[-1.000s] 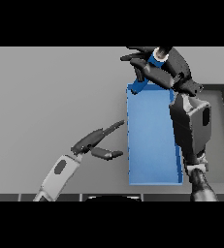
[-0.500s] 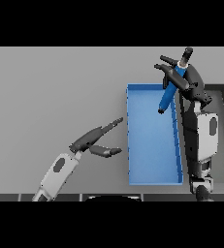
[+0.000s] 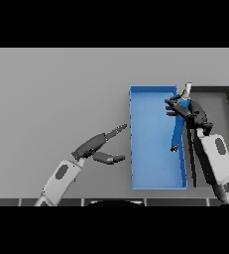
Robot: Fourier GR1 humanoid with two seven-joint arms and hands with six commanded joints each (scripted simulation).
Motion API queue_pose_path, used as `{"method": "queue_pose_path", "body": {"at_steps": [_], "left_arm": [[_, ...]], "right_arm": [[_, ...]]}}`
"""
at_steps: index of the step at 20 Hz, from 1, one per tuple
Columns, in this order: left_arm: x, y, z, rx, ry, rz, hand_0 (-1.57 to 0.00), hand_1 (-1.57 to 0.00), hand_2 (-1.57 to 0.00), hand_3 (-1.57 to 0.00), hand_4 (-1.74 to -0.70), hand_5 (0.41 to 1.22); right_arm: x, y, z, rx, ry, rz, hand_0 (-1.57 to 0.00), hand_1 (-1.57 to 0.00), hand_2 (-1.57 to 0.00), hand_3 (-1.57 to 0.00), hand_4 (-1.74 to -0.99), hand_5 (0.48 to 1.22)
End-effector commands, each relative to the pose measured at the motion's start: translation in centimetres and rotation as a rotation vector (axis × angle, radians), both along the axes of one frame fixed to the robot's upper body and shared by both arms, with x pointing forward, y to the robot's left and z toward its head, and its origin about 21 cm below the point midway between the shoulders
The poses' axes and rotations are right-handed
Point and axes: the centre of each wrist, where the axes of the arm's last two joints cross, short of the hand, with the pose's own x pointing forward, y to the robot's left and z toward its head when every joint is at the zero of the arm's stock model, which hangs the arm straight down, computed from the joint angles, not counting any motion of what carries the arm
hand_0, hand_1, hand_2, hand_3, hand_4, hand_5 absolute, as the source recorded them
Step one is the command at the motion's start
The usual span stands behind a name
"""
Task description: Pick up the blue pipe and place it into the blue bin.
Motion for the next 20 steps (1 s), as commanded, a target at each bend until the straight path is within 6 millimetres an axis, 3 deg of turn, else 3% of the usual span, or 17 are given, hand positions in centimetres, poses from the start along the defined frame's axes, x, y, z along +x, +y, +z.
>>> {"method": "queue_pose_path", "body": {"at_steps": [1, 2, 3, 4, 6, 8, 10, 13, 17, 19, 20], "left_arm": [[0.0, 0.1, 0.2, -0.005, -0.006, 0.001, 0.0, 0.0, 0.0, 0.0, -0.88, 0.481], [0.0, 0.0, 0.1, -0.002, -0.005, 0.001, 0.0, 0.0, 0.0, 0.0, -0.89, 0.483], [0.1, -0.3, 0.4, -0.001, -0.005, 0.0, 0.0, 0.0, 0.0, 0.0, -0.89, 0.486], [0.0, -0.1, 0.3, -0.004, -0.01, -0.002, 0.0, 0.0, 0.0, 0.0, -0.88, 0.49], [0.3, -0.1, 0.4, 0.003, -0.01, 0.004, 0.0, 0.0, 0.0, 0.0, -0.88, 0.495], [0.1, 0.1, 0.5, -0.012, -0.013, -0.001, 0.0, 0.0, 0.0, 0.0, -0.88, 0.497], [0.5, -0.2, 0.6, -0.001, -0.006, 0.009, 0.0, 0.0, 0.0, 0.0, -0.88, 0.495], [0.6, 0.1, 0.5, 0.006, -0.007, 0.011, 0.0, 0.0, 0.0, 0.0, -0.88, 0.49], [0.5, 0.1, 0.5, 0.001, -0.003, 0.008, 0.0, 0.0, 0.0, 0.0, -0.88, 0.48], [0.7, 0.2, 0.3, 0.004, -0.003, 0.003, 0.0, 0.0, 0.0, 0.0, -0.88, 0.476], [0.5, 0.3, 0.3, 0.002, -0.009, 0.002, 0.0, 0.0, 0.0, 0.0, -0.88, 0.474]], "right_arm": [[-0.5, 0.1, -0.7, -0.022, 0.05, -0.004, -1.57, -1.57, -1.57, -0.62, -1.662, 1.221], [-0.9, 0.2, -1.0, -0.03, 0.089, -0.005, -1.57, -1.57, -1.57, -0.81, -1.617, 1.199], [-0.8, 0.5, -1.5, -0.036, 0.143, -0.022, -1.57, -1.51, -1.45, -0.96, -1.573, 1.188], [-0.9, 0.4, -1.8, -0.032, 0.176, -0.028, -1.26, -1.21, -1.16, -0.77, -1.515, 1.176], [-0.9, 0.3, -2.4, -0.02, 0.231, -0.035, -0.8, -0.77, -0.74, -0.49, -1.385, 1.114], [-1.0, 0.3, -2.7, -0.008, 0.297, 0.008, -0.51, -0.5, -0.48, -0.31, -1.296, 1.152], [-1.2, 0.8, -2.7, -0.067, 0.321, 0.086, -0.33, -0.32, -0.3, -0.2, -1.23, 1.056], [-1.1, 0.9, -2.3, -0.171, 0.307, 0.139, -0.17, -0.16, -0.16, -0.1, -1.16, 0.945], [-1.0, 1.1, -2.4, -0.242, 0.305, 0.176, -0.07, -0.07, -0.06, -0.04, -1.131, 0.829], [-0.9, 1.1, -3.0, -0.249, 0.303, 0.178, -0.38, -0.18, -0.08, -0.03, -1.144, 0.792], [-0.9, 1.2, -3.0, -0.256, 0.3, 0.177, -0.3, -0.15, -0.07, -0.02, -1.152, 0.778]]}}
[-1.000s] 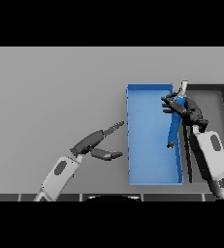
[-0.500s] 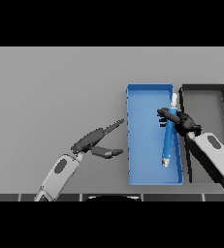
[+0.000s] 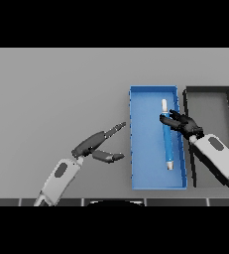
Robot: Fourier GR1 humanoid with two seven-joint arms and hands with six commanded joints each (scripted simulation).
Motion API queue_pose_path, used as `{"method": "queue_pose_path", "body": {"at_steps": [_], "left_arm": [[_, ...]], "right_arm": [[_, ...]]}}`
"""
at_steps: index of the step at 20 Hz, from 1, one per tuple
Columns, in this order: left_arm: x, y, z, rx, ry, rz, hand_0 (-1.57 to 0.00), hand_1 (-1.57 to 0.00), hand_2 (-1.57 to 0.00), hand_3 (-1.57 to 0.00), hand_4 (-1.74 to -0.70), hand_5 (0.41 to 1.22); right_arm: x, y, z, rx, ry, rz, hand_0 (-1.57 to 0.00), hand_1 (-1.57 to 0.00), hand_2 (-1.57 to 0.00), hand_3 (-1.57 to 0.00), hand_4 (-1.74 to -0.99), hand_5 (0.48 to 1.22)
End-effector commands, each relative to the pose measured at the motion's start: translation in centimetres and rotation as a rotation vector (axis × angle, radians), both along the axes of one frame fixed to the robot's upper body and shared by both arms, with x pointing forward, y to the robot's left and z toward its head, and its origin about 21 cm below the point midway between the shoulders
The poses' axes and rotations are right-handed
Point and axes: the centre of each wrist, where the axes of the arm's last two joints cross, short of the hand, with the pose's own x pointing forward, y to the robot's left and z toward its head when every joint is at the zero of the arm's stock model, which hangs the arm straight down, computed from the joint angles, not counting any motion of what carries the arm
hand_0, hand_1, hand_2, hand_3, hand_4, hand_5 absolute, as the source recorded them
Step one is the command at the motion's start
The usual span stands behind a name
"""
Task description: Pick up the blue pipe and place it into the blue bin.
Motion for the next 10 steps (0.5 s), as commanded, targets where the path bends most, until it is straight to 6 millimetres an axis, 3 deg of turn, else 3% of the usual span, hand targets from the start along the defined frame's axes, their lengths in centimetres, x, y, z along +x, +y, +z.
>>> {"method": "queue_pose_path", "body": {"at_steps": [1, 4, 6, 10], "left_arm": [[-0.26, -0.06, -0.01, 0.0, -0.001, 0.002, 0.0, 0.0, 0.0, 0.0, -0.88, 0.474], [-0.46, -0.08, -0.26, 0.002, 0.007, 0.003, 0.0, 0.0, 0.0, 0.0, -0.88, 0.476], [-0.4, -0.07, 0.08, -0.002, 0.001, 0.005, 0.0, 0.0, 0.0, 0.0, -0.89, 0.478], [-0.39, 0.19, 0.02, 0.008, 0.008, 0.009, 0.0, 0.0, 0.0, 0.0, -0.89, 0.48]], "right_arm": [[-0.14, 0.1, -0.37, 0.014, -0.005, 0.012, -0.24, -0.12, -0.05, -0.02, -1.153, 0.777], [-0.31, 0.16, -0.12, 0.052, -0.003, 0.004, -0.12, -0.06, -0.03, -0.01, -1.154, 0.809], [0.04, 0.36, 0.13, 0.049, -0.015, 0.01, -0.21, -0.1, -0.02, 0.0, -1.152, 0.804], [-0.11, 0.41, 0.13, 0.043, -0.012, 0.021, -0.21, -0.1, -0.02, 0.0, -1.152, 0.798]]}}
